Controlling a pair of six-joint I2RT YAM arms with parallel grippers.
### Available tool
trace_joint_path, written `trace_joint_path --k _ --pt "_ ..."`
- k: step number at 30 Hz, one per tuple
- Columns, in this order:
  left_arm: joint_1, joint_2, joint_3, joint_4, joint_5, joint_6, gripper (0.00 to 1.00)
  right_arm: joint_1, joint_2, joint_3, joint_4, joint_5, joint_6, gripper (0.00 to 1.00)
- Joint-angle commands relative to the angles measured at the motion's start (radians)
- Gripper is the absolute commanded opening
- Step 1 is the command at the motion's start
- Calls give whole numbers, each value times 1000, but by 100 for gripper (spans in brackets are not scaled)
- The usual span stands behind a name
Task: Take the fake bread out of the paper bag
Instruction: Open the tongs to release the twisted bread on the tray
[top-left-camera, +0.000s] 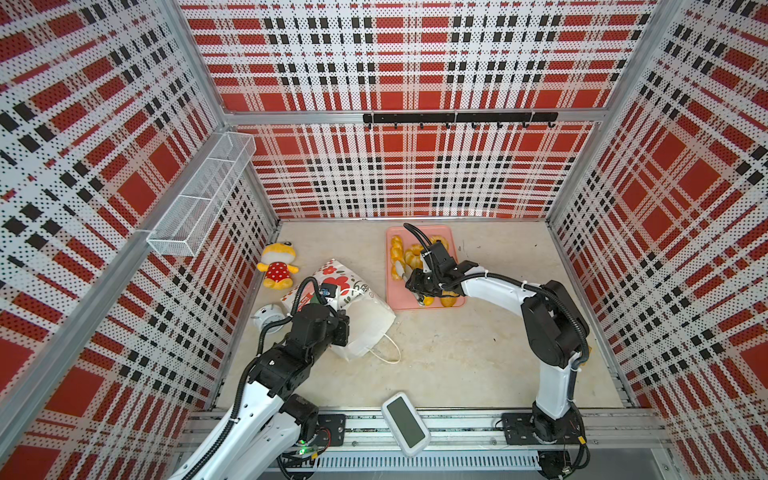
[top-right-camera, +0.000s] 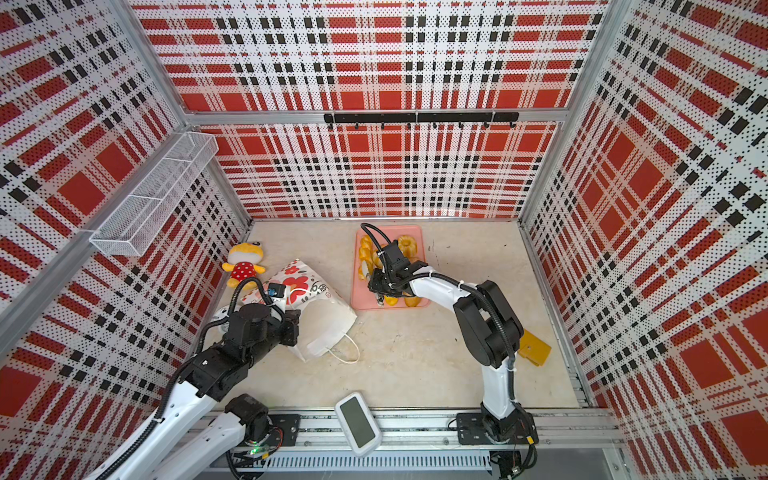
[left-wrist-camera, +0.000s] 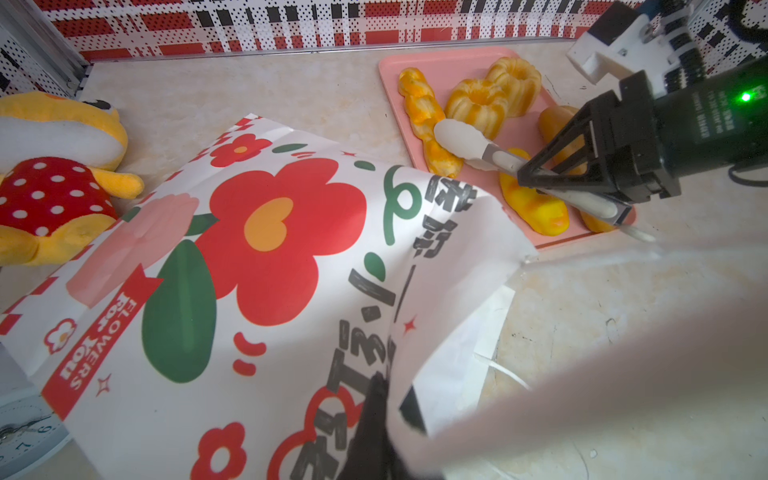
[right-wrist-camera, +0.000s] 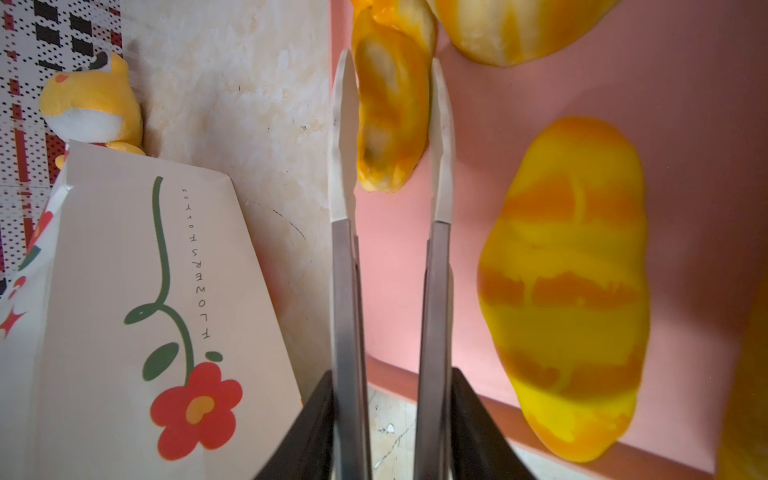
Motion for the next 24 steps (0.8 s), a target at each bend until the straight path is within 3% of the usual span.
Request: trace_joint_path --k 1,11,24 --pt "4 -8 -7 -2 -10 -22 0 -4 -49 -6 49 -5 13 45" --pt "4 -9 -8 -3 -9 -18 0 -5 -89 -20 16 -8 11 49" --pt "6 -6 -5 5 -10 5 0 -5 -290 -158 49 -52 23 49"
